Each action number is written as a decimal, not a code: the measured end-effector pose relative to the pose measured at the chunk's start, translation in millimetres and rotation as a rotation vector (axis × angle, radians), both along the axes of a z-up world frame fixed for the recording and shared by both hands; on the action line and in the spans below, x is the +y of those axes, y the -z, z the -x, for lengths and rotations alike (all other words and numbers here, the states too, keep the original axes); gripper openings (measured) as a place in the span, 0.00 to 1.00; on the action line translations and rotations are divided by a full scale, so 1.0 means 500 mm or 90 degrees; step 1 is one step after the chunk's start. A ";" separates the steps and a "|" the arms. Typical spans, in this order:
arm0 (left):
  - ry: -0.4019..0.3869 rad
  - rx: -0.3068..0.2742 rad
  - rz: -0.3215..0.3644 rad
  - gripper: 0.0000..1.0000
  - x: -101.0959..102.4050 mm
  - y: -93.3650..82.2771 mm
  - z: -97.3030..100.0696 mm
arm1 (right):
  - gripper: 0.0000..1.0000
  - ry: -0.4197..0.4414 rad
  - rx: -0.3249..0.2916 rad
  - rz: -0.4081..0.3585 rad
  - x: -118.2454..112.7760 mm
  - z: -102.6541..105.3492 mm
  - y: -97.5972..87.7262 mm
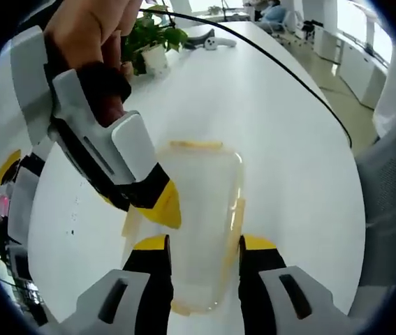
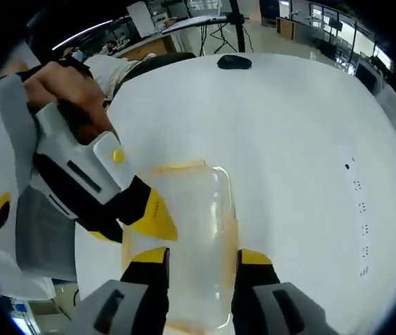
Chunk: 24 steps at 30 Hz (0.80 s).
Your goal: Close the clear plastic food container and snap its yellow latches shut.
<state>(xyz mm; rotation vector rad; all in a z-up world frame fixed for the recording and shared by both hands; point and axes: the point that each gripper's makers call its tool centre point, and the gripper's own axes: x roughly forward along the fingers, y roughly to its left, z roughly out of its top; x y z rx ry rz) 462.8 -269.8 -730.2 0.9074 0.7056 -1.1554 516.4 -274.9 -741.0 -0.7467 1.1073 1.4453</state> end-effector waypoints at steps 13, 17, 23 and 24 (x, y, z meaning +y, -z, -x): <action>0.008 0.003 -0.006 0.35 -0.018 0.007 -0.001 | 0.35 0.007 0.009 -0.020 0.000 -0.001 -0.003; 0.006 0.013 -0.002 0.35 -0.021 0.004 -0.003 | 0.36 0.013 0.006 -0.025 0.001 0.002 -0.005; -0.005 0.018 0.014 0.37 -0.027 0.001 -0.003 | 0.45 -0.002 -0.015 -0.035 0.005 0.008 -0.009; -0.006 0.019 0.014 0.37 -0.028 0.001 -0.002 | 0.49 -0.002 -0.012 -0.036 0.005 0.011 -0.008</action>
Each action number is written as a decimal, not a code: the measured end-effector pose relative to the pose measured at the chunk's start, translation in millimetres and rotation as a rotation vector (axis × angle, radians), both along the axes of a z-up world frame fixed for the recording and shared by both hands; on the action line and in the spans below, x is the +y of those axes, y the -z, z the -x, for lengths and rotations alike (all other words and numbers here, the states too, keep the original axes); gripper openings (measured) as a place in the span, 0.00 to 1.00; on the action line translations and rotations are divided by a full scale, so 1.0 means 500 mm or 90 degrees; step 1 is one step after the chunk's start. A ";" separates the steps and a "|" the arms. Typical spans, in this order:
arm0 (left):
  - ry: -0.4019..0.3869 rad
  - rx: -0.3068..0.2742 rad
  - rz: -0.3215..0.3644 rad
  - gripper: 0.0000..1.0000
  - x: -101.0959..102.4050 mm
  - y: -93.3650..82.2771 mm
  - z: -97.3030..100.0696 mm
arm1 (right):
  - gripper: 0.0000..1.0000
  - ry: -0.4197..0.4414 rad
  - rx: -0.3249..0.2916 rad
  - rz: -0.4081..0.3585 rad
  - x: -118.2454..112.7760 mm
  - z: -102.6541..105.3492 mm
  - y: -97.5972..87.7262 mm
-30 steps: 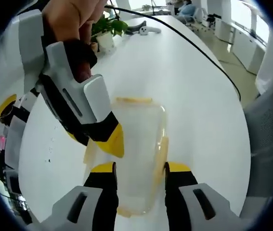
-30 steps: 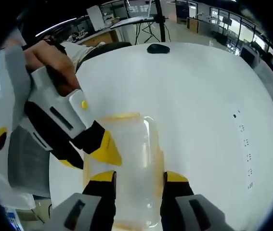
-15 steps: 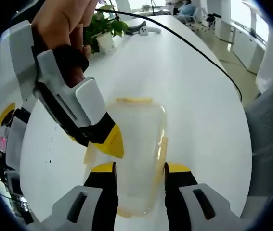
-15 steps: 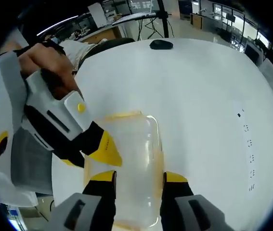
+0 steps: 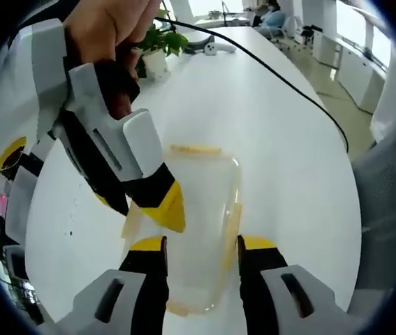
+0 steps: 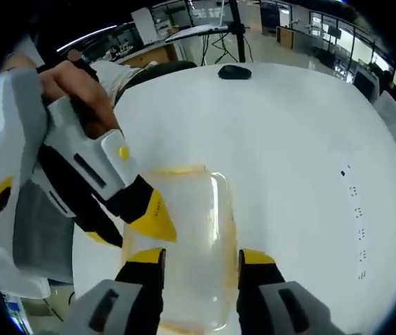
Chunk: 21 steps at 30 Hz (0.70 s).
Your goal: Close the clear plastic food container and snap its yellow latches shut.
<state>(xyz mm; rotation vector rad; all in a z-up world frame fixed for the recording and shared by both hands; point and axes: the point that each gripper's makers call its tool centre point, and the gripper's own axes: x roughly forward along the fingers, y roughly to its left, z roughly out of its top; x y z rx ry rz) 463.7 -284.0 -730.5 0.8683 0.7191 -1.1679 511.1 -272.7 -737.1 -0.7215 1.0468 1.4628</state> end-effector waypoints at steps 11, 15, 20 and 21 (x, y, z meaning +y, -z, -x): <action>0.001 0.021 -0.002 0.45 0.008 0.003 0.013 | 0.51 0.011 -0.041 -0.005 -0.016 -0.011 -0.016; 0.002 0.022 -0.005 0.46 0.015 -0.002 0.014 | 0.52 0.015 -0.052 -0.005 -0.025 -0.009 -0.022; -0.017 0.036 0.002 0.47 0.023 -0.012 0.010 | 0.57 0.027 -0.063 -0.011 -0.033 -0.001 -0.029; -0.018 0.035 0.004 0.47 0.025 -0.014 0.009 | 0.57 0.027 -0.065 -0.012 -0.034 0.001 -0.030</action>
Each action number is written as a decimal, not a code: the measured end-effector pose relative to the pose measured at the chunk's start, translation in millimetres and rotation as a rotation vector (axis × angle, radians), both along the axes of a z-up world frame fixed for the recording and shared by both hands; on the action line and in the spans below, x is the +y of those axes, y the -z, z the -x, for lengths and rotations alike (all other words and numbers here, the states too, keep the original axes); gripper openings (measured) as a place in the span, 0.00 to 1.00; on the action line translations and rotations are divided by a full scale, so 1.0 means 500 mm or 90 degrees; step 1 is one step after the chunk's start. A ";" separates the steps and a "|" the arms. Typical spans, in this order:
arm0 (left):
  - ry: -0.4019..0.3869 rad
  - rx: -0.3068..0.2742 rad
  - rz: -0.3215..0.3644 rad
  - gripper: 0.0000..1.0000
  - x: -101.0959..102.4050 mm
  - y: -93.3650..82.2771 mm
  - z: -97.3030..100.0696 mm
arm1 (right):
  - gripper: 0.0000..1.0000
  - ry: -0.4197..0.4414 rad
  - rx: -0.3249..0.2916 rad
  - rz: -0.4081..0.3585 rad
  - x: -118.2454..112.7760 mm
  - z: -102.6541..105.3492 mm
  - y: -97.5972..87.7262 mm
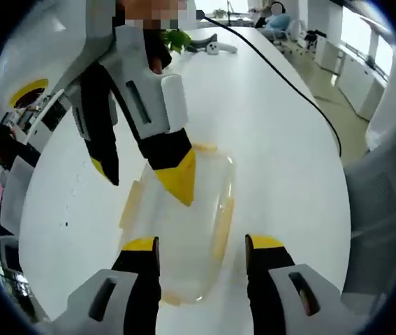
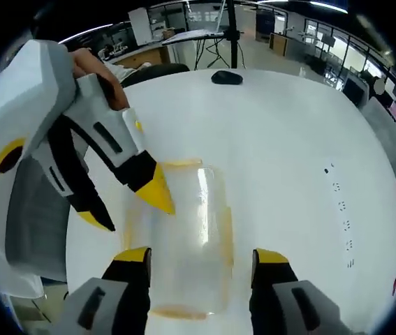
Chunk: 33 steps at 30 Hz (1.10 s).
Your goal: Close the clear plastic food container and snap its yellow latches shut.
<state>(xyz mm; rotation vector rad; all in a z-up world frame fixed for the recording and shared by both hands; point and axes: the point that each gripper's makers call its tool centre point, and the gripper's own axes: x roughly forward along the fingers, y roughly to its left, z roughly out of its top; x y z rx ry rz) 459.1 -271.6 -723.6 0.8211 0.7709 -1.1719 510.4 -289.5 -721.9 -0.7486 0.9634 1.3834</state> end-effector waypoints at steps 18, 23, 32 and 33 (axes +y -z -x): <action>0.019 -0.021 -0.027 0.60 0.043 -0.013 -0.036 | 0.64 0.001 -0.038 0.008 -0.029 0.044 -0.009; 0.020 -0.025 -0.028 0.63 0.054 -0.015 -0.052 | 0.64 0.000 -0.046 0.007 -0.030 0.055 -0.011; 0.033 -0.018 -0.050 0.67 0.070 0.006 -0.060 | 0.69 -0.011 -0.061 0.024 -0.043 0.067 0.003; 0.035 -0.016 -0.053 0.67 0.071 0.009 -0.061 | 0.69 -0.016 -0.066 0.028 -0.046 0.069 0.005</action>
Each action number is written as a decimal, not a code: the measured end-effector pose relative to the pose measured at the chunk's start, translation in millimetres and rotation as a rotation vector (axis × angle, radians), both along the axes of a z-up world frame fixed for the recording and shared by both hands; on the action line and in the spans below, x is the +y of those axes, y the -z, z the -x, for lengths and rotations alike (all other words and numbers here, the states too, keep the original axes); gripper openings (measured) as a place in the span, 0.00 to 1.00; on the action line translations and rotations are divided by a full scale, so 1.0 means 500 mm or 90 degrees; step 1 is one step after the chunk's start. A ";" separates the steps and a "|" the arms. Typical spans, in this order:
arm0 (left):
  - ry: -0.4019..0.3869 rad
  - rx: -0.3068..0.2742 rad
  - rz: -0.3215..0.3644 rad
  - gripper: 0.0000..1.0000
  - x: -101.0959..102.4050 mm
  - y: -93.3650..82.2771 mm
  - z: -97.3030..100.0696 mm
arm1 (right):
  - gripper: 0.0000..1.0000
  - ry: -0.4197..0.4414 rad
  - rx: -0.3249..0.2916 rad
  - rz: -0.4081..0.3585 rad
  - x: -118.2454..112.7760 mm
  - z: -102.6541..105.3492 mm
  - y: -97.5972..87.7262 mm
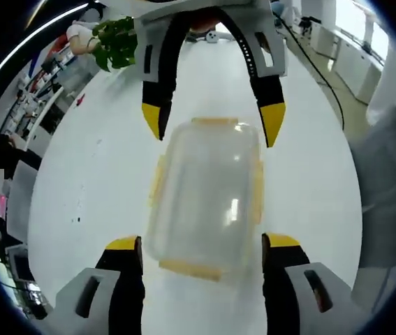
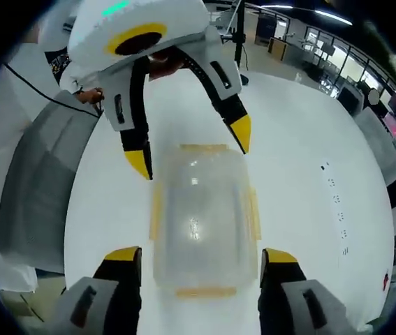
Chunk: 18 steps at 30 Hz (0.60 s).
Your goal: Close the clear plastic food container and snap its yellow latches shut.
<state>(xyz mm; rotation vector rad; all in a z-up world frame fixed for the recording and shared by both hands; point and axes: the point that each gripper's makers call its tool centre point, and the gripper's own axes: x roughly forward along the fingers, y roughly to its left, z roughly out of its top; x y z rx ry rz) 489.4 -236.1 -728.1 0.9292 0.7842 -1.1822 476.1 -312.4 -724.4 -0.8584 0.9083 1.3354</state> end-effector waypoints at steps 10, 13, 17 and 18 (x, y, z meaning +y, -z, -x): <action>0.016 0.020 -0.025 0.73 0.002 0.033 -0.003 | 0.75 -0.014 -0.027 0.029 -0.018 0.002 0.034; 0.025 0.013 -0.040 0.73 0.001 0.043 -0.007 | 0.74 -0.013 -0.033 0.031 -0.017 0.000 0.040; 0.036 0.008 -0.047 0.74 -0.006 0.051 -0.012 | 0.74 -0.013 -0.039 0.037 -0.018 -0.005 0.052; 0.038 0.005 -0.051 0.73 -0.006 0.052 -0.014 | 0.74 -0.012 -0.039 0.038 -0.018 -0.005 0.054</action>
